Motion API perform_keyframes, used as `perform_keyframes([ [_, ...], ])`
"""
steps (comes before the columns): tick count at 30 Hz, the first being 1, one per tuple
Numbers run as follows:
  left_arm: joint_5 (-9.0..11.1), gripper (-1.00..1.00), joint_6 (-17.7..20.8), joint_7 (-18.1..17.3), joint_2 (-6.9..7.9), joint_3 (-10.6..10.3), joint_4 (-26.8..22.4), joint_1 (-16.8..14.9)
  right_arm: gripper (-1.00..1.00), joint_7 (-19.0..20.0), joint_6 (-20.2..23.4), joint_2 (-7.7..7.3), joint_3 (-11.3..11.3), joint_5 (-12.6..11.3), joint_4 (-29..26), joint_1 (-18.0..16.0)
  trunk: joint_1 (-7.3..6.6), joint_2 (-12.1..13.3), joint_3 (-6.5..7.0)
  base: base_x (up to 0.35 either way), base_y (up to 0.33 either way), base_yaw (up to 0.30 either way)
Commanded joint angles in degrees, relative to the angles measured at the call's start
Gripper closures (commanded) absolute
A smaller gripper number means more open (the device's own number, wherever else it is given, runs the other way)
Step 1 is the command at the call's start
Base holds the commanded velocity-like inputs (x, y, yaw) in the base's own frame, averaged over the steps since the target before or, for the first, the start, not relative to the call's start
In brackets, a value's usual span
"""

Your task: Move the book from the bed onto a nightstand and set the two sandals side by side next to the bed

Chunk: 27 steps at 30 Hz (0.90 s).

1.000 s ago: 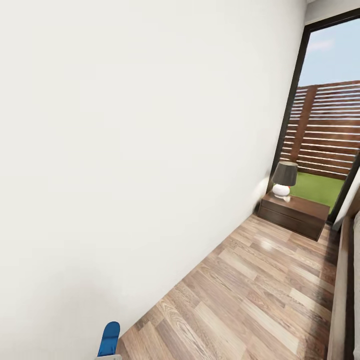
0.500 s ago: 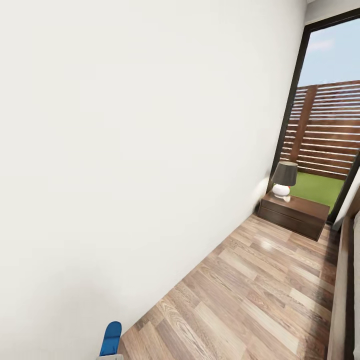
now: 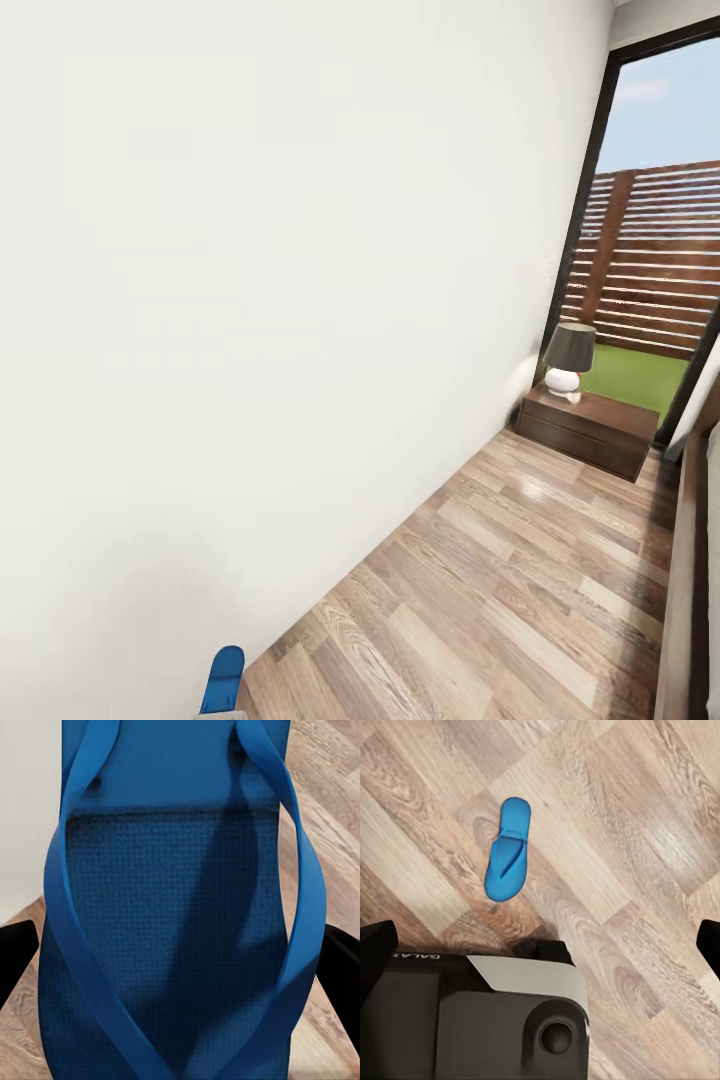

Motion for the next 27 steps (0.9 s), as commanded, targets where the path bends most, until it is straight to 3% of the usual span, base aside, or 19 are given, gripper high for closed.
perform_keyframes([
  [1, 0.43, 1.0, -0.14, 0.23, -0.02, -0.52, 0.04, -0.04, -1.0, -0.38, 0.38, -0.03, 0.52, -0.24, -0.01, -0.02, 0.01, -0.05, -0.08, 0.0, 0.0, 0.0],
  [13, 0.37, 1.0, -0.16, 0.33, -0.17, -0.57, 0.01, -0.02, -1.0, -0.38, 0.02, -0.1, 0.59, -0.07, 0.09, -0.02, 0.45, -0.86, -0.44, 0.0, 0.0, 0.0],
  [27, 0.44, 1.0, -0.18, 0.36, -0.2, -2.09, -0.02, -0.02, -1.0, -0.38, -3.01, -0.02, 0.72, -0.01, 0.17, -0.02, 0.88, -1.66, -0.8, 0.0, 0.0, 0.0],
])
